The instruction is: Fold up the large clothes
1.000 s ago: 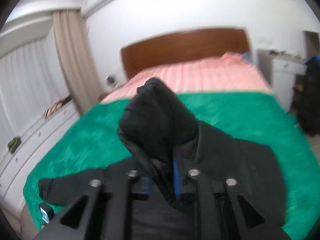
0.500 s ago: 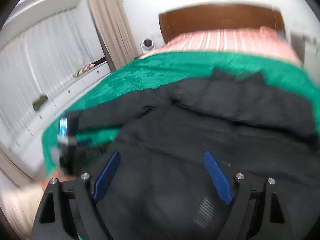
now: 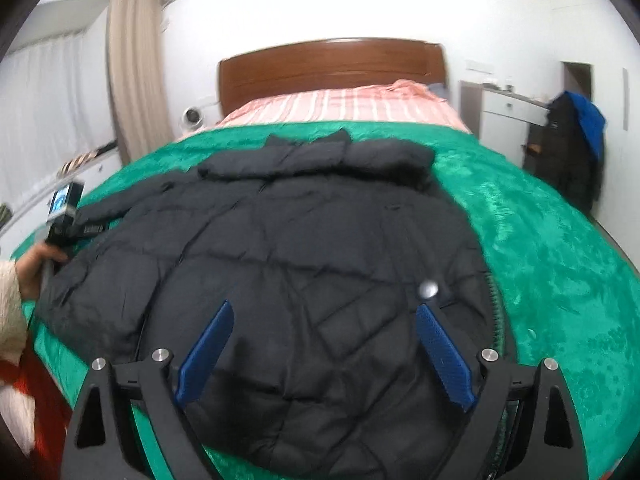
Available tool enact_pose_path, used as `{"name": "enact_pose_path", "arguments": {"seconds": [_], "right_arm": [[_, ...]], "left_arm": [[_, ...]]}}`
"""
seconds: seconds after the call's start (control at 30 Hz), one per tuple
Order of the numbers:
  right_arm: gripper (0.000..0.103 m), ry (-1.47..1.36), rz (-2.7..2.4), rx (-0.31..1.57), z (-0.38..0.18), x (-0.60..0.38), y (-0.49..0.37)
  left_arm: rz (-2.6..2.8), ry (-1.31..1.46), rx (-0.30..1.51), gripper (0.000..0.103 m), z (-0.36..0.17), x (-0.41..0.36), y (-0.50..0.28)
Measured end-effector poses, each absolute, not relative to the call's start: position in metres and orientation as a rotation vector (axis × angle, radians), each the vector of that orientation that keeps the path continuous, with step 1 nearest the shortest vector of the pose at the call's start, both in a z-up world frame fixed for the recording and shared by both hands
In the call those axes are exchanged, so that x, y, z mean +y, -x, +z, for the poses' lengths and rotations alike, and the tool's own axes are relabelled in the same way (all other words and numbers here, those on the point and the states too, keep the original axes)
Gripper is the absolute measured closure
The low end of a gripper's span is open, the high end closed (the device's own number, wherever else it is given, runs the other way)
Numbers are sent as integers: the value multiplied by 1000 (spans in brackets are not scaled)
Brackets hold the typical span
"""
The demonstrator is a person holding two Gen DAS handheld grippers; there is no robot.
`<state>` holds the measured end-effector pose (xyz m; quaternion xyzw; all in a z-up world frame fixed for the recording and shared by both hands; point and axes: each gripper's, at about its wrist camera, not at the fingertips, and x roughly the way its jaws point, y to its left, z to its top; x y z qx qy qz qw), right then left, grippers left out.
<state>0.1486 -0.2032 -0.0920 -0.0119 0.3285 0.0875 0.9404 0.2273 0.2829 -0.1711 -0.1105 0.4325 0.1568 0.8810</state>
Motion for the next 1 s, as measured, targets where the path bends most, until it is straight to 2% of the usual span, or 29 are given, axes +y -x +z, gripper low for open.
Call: {"name": "enact_pose_path", "arguments": {"seconds": [0.47, 1.0], "right_arm": [[11, 180, 241, 628, -105, -176, -142], [11, 182, 247, 619, -107, -175, -143]], "left_arm": [[314, 206, 918, 0, -172, 278, -215], [321, 201, 892, 0, -173, 274, -209]]}}
